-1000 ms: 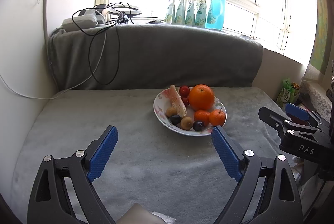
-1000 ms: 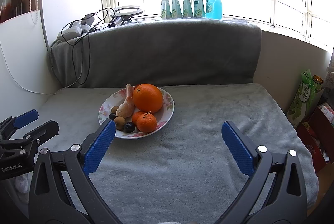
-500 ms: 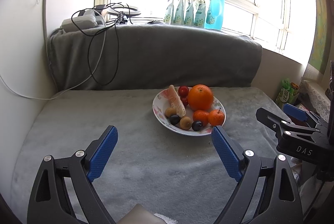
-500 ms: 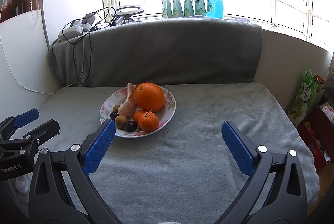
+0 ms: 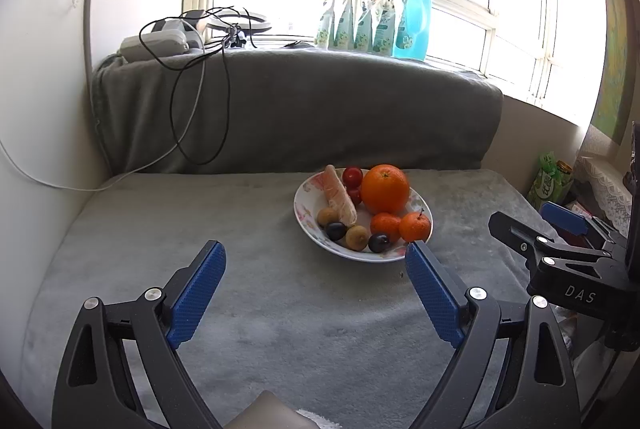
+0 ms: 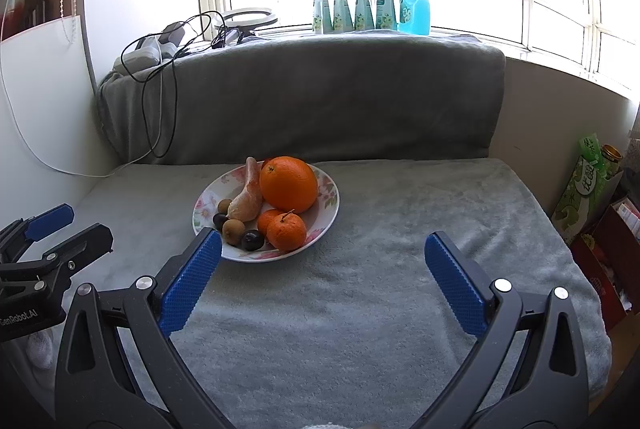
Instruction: Organize fruits
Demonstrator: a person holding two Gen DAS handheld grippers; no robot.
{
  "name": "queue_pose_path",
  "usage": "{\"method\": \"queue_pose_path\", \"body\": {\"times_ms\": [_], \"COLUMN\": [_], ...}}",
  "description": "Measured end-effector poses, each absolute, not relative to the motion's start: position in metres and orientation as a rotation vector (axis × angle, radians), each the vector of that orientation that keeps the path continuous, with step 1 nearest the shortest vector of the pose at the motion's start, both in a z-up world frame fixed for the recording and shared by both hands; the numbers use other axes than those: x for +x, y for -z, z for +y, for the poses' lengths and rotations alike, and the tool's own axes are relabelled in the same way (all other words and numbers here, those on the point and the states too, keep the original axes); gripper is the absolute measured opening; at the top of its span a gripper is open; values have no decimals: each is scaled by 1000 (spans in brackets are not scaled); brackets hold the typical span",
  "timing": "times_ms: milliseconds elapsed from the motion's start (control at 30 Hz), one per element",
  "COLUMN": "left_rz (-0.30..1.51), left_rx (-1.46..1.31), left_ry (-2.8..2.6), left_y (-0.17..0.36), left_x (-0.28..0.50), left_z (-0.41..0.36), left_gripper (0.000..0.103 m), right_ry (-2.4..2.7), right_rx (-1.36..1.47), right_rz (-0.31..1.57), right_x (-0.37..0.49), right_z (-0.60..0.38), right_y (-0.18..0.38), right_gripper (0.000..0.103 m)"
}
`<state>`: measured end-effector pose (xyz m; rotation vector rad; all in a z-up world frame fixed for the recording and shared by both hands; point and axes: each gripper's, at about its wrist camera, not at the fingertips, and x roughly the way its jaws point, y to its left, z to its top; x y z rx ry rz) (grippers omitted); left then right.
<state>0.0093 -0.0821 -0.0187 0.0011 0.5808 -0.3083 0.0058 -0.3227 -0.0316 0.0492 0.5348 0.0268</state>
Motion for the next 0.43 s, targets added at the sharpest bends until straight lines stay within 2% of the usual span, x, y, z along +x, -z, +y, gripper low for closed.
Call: {"method": "queue_pose_path", "body": {"times_ms": [433], "left_rz": [577], "left_rx": [5], "left_ry": [302], "left_y": [21], "left_x": [10], "left_z": [-80], "left_gripper": [91], "right_ry": [-31], "right_rx": [48], "right_rz": [536], "right_x": [7], "right_z": [-323], "right_y": [33], "right_gripper": [103]}}
